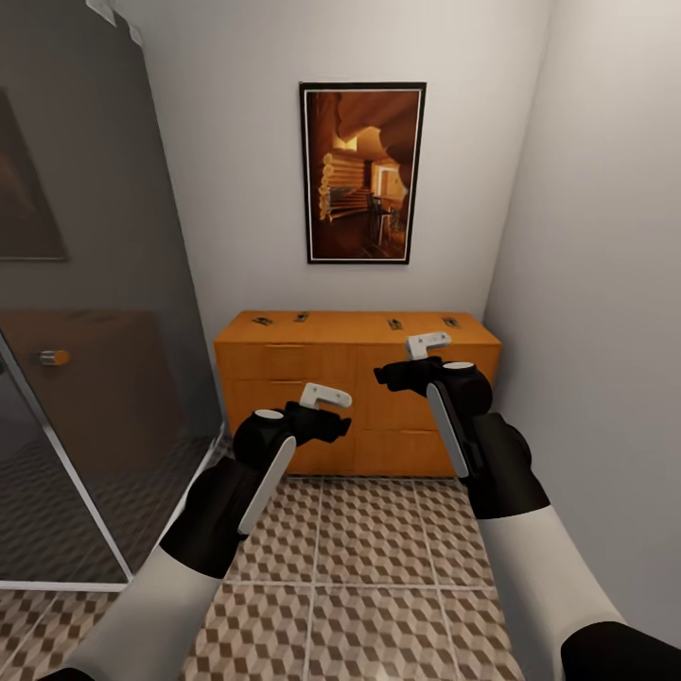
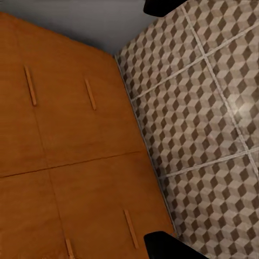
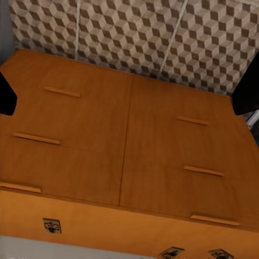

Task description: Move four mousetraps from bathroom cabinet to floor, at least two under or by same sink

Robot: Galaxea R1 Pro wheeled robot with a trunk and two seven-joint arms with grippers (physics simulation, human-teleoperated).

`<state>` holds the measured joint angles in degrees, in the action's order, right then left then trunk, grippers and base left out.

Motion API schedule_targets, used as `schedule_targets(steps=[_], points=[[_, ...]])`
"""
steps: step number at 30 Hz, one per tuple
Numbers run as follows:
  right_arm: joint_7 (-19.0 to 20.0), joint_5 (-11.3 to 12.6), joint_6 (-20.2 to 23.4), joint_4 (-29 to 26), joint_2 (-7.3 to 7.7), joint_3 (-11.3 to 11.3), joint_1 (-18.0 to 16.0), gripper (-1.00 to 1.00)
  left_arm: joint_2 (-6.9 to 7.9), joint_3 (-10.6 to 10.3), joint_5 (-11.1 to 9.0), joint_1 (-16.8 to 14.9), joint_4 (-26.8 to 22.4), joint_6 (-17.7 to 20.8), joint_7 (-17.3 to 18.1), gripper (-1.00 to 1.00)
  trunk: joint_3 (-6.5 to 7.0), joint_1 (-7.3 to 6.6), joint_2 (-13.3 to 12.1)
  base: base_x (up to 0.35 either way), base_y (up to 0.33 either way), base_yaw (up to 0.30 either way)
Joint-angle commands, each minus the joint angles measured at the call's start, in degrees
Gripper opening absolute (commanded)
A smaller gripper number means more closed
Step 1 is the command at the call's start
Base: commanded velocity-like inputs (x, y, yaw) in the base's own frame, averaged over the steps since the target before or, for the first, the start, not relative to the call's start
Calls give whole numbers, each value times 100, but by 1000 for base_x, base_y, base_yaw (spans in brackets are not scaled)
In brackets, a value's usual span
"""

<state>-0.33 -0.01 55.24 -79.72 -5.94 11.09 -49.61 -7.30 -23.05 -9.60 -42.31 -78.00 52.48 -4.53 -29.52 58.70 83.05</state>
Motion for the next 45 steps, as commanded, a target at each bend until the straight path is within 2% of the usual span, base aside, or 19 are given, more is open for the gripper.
schedule_targets(steps=[1,18,29,45], points=[[-3,-2,27,-3,1,1,-5,100,0,8,-55,-5,-4,22,-49,100,-6,3,3,271,0,-1],[-130,-34,31,-8,17,-9,-5,100,8,504,-48,-5,-4,10,-49,100,-6,3,3,322,0,0],[-600,-34,23,-19,22,-12,-5,100,9,550,-51,-5,-4,15,-48,100,-6,3,3,337,0,0],[-685,-34,22,-98,48,-46,-5,100,9,535,-51,-4,-6,25,-48,100,-6,3,3,303,0,0]])
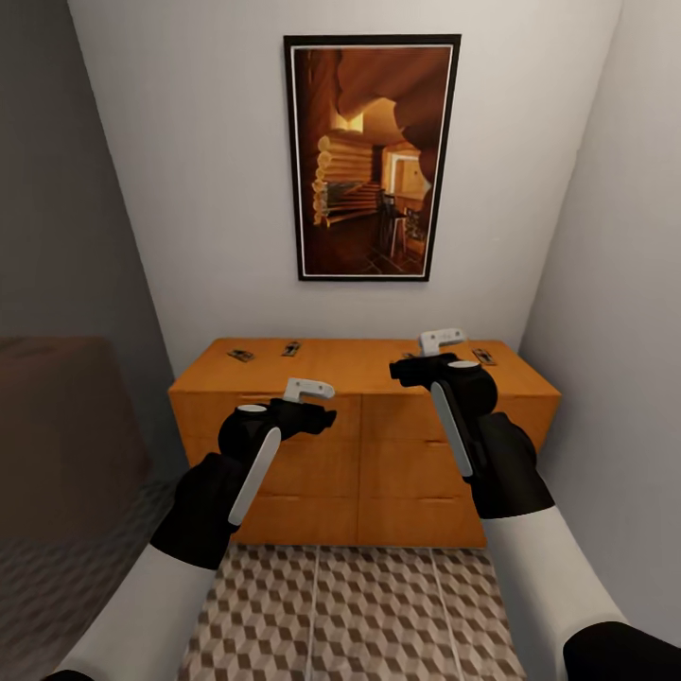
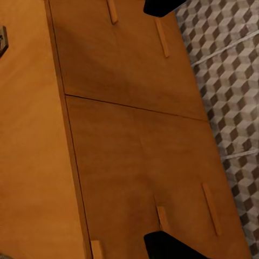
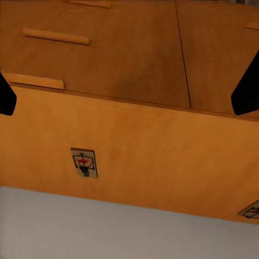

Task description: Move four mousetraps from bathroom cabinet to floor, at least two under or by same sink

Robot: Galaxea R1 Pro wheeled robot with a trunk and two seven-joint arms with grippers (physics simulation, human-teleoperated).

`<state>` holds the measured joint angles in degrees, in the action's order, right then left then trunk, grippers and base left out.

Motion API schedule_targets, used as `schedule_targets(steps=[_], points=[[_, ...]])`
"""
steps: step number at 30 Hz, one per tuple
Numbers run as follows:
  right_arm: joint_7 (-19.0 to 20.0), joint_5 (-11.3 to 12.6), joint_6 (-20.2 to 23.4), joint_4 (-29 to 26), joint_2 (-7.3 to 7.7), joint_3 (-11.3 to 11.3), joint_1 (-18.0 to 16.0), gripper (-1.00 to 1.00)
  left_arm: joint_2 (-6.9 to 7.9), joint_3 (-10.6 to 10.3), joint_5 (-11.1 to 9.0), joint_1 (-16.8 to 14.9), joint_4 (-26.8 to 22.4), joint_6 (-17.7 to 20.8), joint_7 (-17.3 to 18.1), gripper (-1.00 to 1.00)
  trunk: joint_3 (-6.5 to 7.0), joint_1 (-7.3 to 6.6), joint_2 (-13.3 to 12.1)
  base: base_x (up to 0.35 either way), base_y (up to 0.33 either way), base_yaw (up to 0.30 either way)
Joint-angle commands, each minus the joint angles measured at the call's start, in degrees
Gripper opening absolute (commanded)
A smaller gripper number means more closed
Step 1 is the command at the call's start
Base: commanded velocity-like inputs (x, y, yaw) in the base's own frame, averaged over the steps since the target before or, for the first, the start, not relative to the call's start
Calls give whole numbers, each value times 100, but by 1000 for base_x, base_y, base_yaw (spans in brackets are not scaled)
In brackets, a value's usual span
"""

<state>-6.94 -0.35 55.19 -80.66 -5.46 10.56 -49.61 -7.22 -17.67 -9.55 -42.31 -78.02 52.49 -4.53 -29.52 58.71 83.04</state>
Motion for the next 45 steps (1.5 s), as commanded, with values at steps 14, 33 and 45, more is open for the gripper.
schedule_targets(steps=[14,33,45], points=[[-17,57,67,-134,-4,-179,-5,100,0,-14,-56,-5,-5,21,-48,100,-6,1,3,30,0,0],[-135,20,295,3,-28,-1439,-263,100,-46,202,-77,-16,-552,121,-48,100,-6,1,3,110,0,0],[-1781,-75,320,1094,-34,-1443,-1412,100,-124,225,-119,-1324,-255,569,-51,100,-6,1,3,7,0,0]])
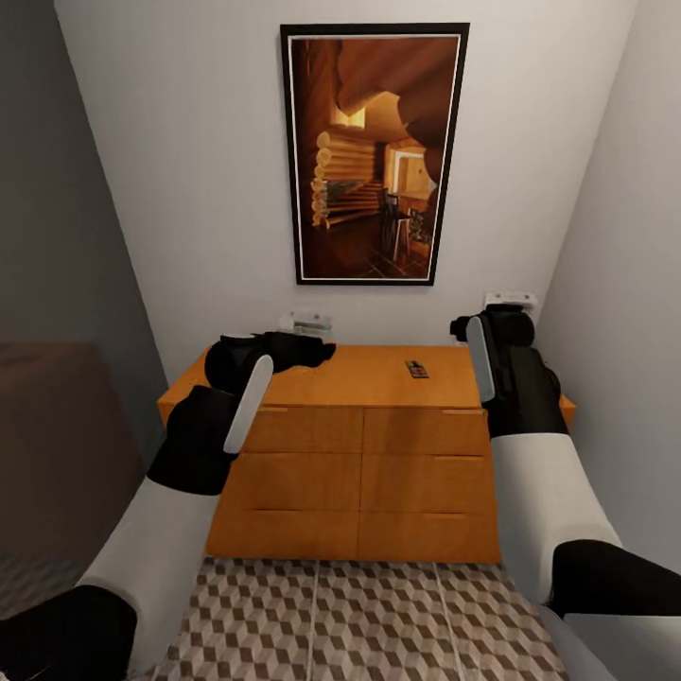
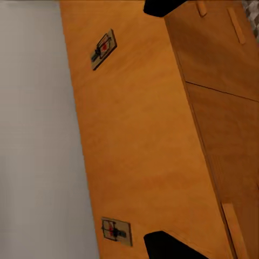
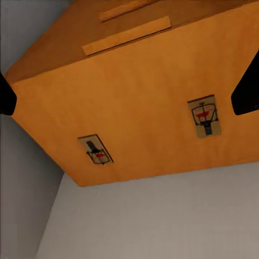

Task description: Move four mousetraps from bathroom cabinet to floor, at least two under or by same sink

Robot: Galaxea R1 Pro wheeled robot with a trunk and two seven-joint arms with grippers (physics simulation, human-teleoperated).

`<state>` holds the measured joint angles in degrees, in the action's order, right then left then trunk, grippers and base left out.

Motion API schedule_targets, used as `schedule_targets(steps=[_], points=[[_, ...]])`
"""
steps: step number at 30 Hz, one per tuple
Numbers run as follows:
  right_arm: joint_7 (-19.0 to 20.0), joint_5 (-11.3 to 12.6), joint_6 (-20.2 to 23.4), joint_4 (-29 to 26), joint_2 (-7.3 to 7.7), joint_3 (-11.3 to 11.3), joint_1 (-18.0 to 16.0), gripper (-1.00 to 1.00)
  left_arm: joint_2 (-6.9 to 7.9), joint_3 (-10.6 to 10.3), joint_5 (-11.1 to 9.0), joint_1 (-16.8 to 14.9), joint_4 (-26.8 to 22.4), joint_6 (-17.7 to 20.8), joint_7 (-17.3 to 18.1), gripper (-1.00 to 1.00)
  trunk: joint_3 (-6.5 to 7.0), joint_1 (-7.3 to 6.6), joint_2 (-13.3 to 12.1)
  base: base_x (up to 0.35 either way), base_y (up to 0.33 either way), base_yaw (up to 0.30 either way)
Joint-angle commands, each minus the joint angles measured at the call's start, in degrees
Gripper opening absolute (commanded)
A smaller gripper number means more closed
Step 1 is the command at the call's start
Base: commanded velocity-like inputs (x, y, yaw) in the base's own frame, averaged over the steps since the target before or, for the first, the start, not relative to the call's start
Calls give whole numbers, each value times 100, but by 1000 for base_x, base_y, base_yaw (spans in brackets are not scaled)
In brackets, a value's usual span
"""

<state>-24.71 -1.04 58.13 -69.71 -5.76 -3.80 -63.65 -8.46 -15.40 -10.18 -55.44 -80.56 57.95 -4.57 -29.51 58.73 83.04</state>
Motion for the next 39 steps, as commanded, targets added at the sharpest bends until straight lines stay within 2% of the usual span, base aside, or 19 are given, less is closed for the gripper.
schedule_targets(steps=[1,3,4,8,9,10,11,12,15,17,21,24,30,39], points=[[-33,-8,27,71,-3,-7,-76,100,-5,-2,-82,-140,65,34,-49,100,-7,0,3,0,0,0],[-89,-9,29,298,10,-7,-268,100,-17,0,-168,-382,217,49,-50,100,-7,0,3,0,0,0],[-101,-9,30,378,14,-7,-331,100,-22,0,-302,-601,401,62,-51,100,-7,0,3,0,0,0],[-129,-8,31,730,24,-7,-616,100,-28,4,-687,-1008,895,74,-52,100,-7,0,3,0,0,0],[-136,-6,32,935,27,-7,-765,100,-30,3,-906,-1198,1201,75,-54,100,-7,0,3,0,0,0],[-138,-5,32,1048,29,-9,-836,100,-30,3,-1011,-1287,1364,75,-56,100,-7,0,3,0,0,0],[-138,-5,32,1048,29,-9,-836,100,-30,3,-1011,-1287,1364,75,-56,100,-7,0,3,0,0,0],[-142,-4,32,1294,33,-11,-970,100,-29,2,-1206,-1450,1710,76,-55,100,-7,0,3,0,0,0],[-145,0,29,1780,42,-14,-1195,100,-30,5,-1504,-1748,2444,68,-54,100,-7,0,3,0,0,0],[-145,7,26,2147,39,-19,-1371,100,-32,7,-1722,-2059,3109,58,-53,100,-7,0,3,0,0,0],[-141,13,24,2403,28,-23,-1552,100,-27,9,-1936,-2393,3728,47,-53,100,-7,0,3,0,0,0],[-140,16,24,2546,39,-34,-1626,100,-7,6,-2076,-2513,3903,46,-49,100,-7,0,3,0,0,0],[-87,88,19,2904,105,-51,-1668,100,21,-17,-2246,-2501,3765,40,-38,100,-7,0,3,0,0,0],[252,369,12,3139,135,-20,-1676,100,23,-30,-2296,-2432,3702,31,-20,100,-7,0,3,74,-58,0]])
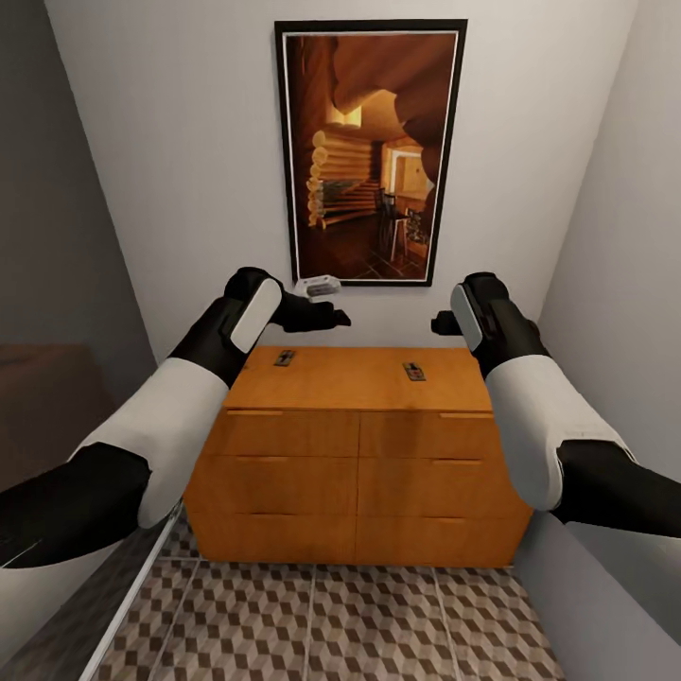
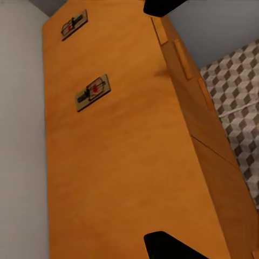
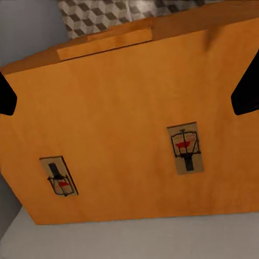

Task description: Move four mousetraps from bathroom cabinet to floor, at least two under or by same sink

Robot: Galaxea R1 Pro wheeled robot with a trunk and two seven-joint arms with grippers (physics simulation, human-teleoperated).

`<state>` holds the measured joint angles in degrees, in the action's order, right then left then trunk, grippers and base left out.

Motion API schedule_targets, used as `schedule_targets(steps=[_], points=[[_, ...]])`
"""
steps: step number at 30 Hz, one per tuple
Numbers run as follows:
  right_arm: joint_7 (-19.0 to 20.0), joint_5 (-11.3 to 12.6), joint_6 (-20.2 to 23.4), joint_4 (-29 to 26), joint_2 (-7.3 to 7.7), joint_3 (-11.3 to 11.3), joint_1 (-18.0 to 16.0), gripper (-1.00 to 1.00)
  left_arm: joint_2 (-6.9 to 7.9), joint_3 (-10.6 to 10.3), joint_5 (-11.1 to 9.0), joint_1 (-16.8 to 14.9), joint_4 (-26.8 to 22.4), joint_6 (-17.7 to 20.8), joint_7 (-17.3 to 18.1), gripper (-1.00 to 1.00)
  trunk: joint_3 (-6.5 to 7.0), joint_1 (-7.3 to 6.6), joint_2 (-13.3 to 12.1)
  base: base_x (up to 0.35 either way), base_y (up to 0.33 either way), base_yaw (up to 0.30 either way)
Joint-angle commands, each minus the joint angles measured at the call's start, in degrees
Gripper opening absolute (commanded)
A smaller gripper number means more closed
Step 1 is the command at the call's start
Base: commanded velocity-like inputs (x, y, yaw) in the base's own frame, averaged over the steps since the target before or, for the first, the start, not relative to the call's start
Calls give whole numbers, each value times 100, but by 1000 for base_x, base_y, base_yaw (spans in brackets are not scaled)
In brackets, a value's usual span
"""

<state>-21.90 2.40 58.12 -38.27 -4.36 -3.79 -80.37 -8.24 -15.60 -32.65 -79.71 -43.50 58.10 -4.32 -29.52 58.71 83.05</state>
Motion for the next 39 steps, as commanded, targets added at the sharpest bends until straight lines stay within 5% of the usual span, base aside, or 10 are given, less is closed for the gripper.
schedule_targets(steps=[1,25,39], points=[[-4,35,14,0,-4,-18,-4,100,-1,-10,-51,-1,-6,16,-43,100,-7,2,3,191,-160,0],[504,76,17,29,55,9,4,100,-37,-13,-66,124,8,0,-34,100,-7,2,3,256,-200,0],[531,68,24,321,170,70,4,100,-45,-22,-397,259,-16,2,-40,100,-7,2,3,48,-34,0]])
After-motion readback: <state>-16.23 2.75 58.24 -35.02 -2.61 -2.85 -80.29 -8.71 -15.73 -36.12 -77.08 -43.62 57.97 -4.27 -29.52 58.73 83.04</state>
